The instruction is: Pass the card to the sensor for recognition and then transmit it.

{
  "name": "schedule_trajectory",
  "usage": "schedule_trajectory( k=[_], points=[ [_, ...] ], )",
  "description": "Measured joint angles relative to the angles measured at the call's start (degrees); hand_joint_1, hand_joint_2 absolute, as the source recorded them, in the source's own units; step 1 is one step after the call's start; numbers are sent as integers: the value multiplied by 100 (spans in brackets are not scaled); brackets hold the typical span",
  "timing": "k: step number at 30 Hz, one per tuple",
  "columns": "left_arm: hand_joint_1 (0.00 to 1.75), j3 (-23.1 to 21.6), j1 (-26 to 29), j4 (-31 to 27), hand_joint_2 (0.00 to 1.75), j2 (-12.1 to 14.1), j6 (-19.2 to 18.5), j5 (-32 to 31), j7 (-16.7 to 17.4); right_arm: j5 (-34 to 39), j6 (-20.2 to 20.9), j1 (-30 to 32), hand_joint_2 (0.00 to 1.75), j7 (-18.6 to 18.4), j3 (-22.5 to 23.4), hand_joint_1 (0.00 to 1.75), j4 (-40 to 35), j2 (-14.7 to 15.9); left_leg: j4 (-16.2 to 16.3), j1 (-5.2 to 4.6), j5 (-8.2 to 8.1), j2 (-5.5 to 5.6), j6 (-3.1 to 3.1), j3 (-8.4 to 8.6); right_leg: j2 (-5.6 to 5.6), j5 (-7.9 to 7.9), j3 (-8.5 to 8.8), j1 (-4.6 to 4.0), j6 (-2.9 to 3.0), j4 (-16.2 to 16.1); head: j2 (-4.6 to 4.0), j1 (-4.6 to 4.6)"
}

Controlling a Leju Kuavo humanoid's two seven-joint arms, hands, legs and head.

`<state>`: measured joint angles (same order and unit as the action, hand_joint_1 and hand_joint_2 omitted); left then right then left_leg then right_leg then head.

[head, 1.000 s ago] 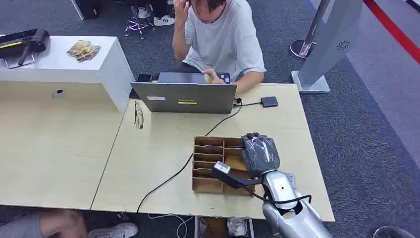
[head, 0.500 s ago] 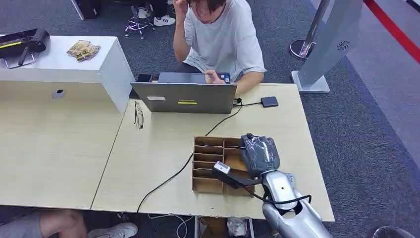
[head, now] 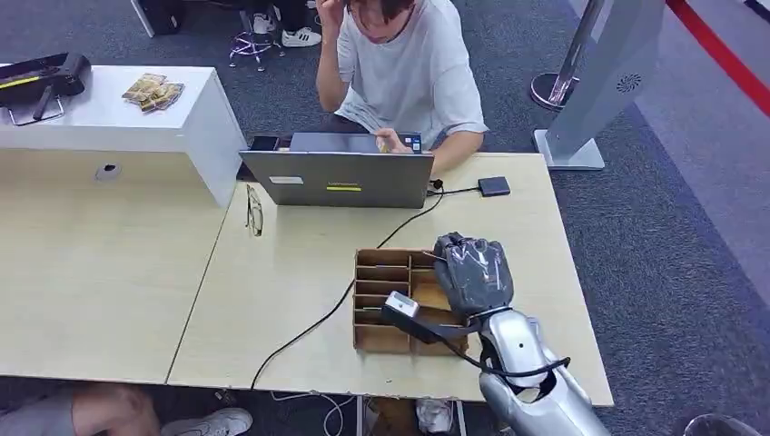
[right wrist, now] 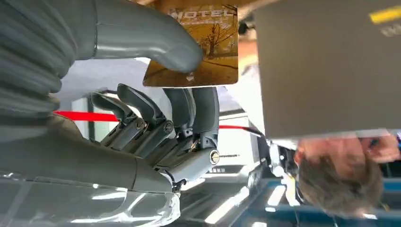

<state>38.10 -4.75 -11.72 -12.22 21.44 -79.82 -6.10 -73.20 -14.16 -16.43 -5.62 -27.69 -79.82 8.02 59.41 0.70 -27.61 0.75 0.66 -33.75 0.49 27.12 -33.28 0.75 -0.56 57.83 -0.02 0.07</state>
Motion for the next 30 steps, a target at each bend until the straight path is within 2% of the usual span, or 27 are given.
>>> schedule_trajectory(
  k=[16, 30],
  points=[
    [0, 0, 102, 0, 0, 9, 90, 92, -70, 173, -435, 331, 175, 219, -63, 175, -1126, 98, 0, 0, 0, 0, 0, 0, 0, 1, -1, 0, 0, 0, 0, 0],
    [0, 0, 151, 0, 0, 44, 140, 122, -74, 240, -807, 555, 175, 426, -201, 175, -1702, 116, -1, 0, -1, 0, 0, -1, 0, 1, 0, 0, 0, 0, 0, 0]
  ],
)
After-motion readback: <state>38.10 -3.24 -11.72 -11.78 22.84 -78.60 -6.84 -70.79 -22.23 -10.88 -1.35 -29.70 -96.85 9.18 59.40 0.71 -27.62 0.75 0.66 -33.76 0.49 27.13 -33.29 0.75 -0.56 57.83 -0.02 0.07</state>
